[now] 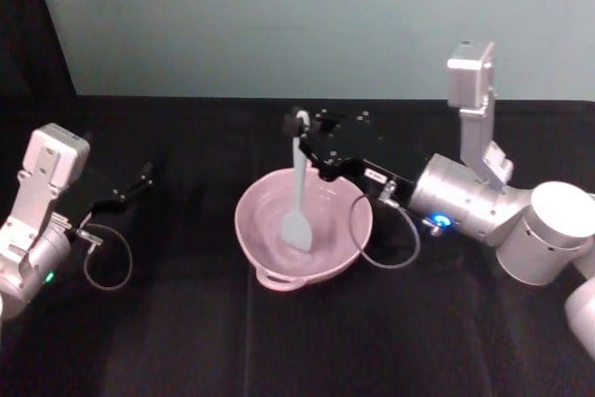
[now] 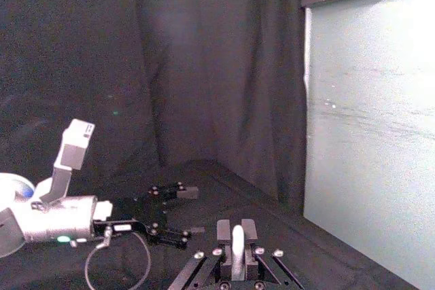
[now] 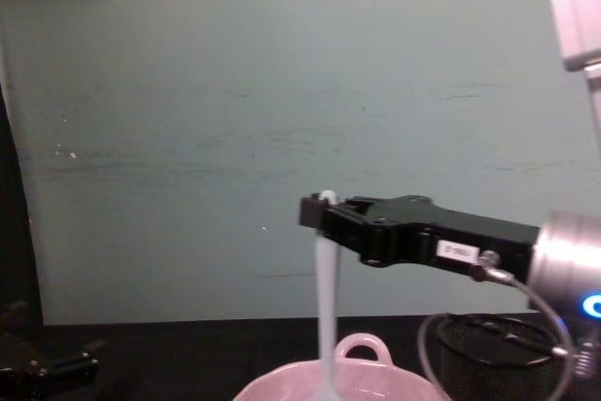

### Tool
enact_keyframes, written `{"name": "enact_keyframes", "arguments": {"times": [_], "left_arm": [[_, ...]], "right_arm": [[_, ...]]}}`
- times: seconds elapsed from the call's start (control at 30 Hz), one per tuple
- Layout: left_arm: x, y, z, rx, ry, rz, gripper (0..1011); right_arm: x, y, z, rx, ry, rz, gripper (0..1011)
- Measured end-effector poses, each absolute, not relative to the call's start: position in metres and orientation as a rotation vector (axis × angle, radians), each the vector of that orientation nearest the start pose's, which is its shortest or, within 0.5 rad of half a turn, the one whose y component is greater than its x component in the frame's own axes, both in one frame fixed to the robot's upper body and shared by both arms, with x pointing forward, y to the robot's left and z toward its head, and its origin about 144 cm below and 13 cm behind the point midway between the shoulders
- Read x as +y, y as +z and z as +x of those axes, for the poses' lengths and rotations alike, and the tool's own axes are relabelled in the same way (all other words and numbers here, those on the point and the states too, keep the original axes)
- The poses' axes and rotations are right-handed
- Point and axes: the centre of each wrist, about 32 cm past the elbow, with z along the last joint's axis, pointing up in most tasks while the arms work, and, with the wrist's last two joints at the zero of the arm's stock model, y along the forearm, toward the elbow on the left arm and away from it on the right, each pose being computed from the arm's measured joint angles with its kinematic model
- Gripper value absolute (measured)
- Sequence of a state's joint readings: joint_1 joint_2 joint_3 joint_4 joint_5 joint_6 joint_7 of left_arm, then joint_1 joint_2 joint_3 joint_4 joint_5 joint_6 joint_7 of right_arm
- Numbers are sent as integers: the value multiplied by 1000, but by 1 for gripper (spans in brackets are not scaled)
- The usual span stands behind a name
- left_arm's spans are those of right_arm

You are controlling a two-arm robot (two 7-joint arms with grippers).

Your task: Use the one hand to pick up the spoon and stir the clear water in the bowl.

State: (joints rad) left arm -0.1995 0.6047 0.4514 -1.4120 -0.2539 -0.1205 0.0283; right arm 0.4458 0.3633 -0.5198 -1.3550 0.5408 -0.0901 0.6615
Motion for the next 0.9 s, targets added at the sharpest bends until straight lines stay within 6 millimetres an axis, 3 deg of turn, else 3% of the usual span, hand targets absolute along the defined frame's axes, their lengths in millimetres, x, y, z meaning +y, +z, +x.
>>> {"name": "enact_keyframes", "arguments": {"times": [0.3,0.47,0.67,0.9], "left_arm": [[310,1140,489,-285,1248,304,1011],[310,1140,489,-285,1248,304,1011],[310,1140,489,-285,1248,304,1011],[310,1140,489,-285,1248,304,1011]], "right_arm": [[-182,1203,573,-76,-484,121,105],[-176,1202,585,-72,-491,125,105],[-180,1199,594,-67,-521,119,105],[-198,1198,600,-72,-586,121,105]]}}
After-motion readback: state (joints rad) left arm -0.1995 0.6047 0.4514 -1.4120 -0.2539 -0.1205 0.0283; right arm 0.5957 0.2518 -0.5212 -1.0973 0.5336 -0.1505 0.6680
